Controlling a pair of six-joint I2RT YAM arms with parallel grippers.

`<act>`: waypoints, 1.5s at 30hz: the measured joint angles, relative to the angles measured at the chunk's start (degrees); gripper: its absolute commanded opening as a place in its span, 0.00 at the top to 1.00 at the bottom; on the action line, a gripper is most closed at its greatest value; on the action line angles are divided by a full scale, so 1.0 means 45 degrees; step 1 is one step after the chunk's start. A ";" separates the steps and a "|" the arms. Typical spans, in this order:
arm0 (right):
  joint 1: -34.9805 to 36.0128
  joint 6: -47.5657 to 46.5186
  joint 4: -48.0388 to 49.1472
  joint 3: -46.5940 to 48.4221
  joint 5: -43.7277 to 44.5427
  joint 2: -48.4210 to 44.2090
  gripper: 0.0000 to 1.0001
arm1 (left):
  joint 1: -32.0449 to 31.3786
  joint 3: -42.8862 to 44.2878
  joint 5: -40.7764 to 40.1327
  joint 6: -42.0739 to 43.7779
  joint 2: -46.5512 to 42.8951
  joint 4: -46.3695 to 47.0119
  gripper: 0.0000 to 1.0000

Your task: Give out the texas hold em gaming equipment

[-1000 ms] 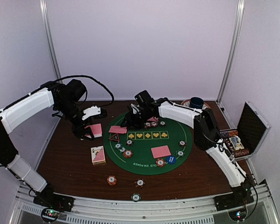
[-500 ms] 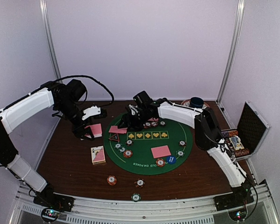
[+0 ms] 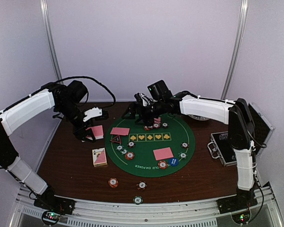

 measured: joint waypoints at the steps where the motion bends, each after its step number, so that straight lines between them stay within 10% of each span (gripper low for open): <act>1: 0.0073 0.0340 0.0466 -0.0437 -0.0112 -0.0204 0.01 | 0.0000 0.0000 0.0000 0.0000 0.0000 0.0000 1.00; 19: 0.1481 0.6295 0.8524 -0.3502 -0.1933 -0.0457 0.12 | 0.0000 0.0005 0.0019 -0.0005 0.0000 -0.0005 1.00; 45: 0.2385 0.7742 0.8981 -0.0223 -0.3351 0.2327 0.16 | 0.0000 0.0393 0.0291 -0.0063 0.0005 -0.0010 1.00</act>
